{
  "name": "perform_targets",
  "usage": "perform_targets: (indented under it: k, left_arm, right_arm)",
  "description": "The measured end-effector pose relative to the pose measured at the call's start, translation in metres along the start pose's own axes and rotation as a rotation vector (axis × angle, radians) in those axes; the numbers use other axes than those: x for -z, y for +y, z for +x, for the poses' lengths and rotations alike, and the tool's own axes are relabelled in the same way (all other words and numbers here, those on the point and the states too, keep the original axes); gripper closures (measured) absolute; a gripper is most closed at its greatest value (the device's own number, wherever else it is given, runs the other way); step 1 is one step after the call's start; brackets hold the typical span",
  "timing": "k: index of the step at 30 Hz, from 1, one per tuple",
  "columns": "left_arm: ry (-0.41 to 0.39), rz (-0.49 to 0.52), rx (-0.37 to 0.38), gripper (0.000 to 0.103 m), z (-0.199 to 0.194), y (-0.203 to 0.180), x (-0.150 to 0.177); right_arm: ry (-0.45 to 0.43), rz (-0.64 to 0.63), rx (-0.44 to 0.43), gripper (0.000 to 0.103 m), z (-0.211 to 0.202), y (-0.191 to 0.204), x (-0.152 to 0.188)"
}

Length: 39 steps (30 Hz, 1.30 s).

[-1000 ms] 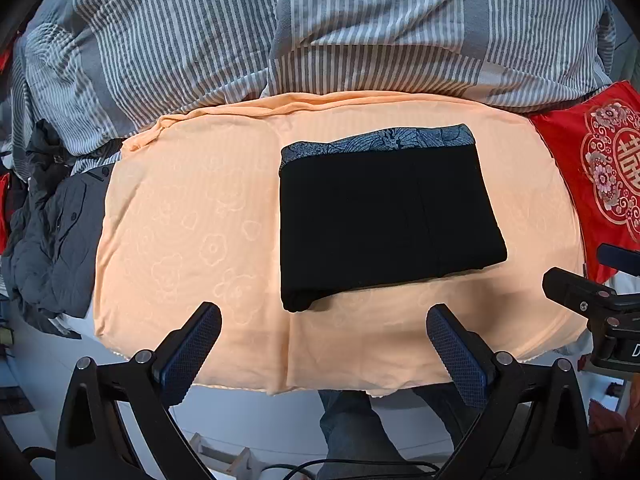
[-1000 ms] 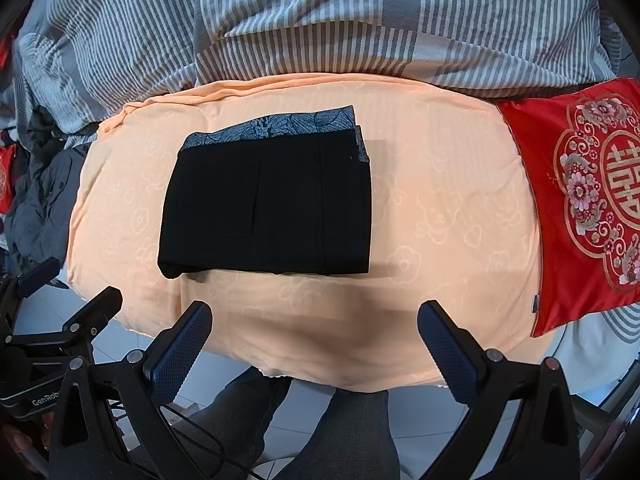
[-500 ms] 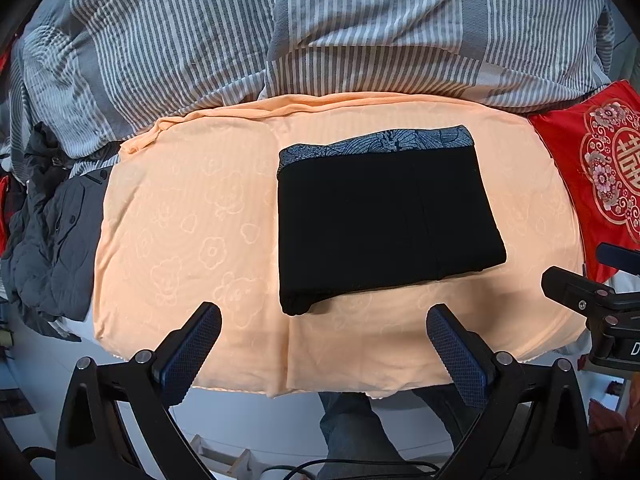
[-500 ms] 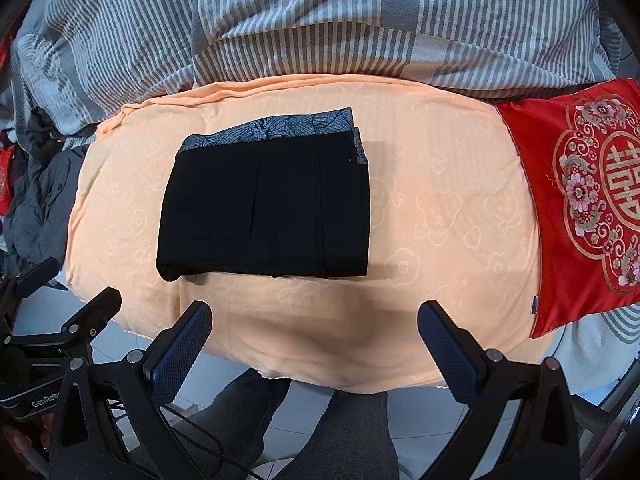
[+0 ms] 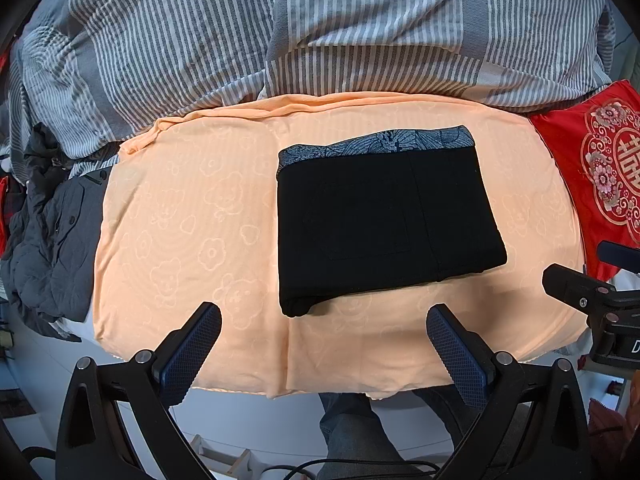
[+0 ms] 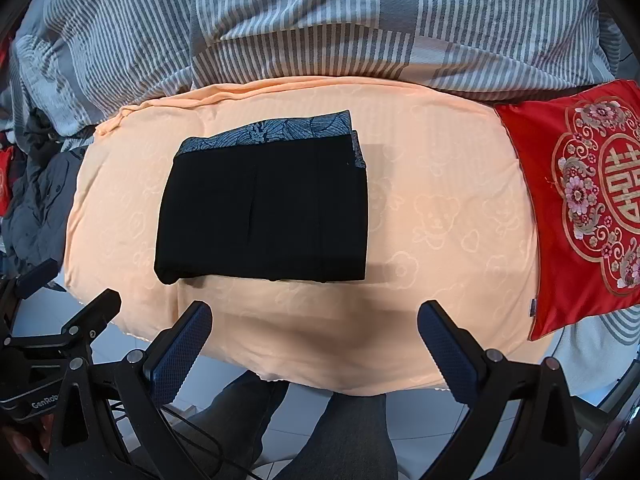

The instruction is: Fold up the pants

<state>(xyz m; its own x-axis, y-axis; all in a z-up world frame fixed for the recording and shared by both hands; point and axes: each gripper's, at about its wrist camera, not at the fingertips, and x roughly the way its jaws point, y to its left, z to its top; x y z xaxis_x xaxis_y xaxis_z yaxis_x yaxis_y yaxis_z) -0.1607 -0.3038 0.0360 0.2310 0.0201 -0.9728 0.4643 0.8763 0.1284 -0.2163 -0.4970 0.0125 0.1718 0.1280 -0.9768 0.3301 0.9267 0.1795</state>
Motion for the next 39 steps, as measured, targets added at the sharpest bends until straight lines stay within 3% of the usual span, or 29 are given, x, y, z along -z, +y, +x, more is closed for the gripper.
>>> perform_targets:
  k: [39]
  left_arm:
    - [-0.013, -0.015, 0.015, 0.0, -0.0013, -0.0001, 0.0035]
  right_arm:
    - [-0.012, -0.034, 0.011, 0.0, -0.0019, 0.0088, 0.0004]
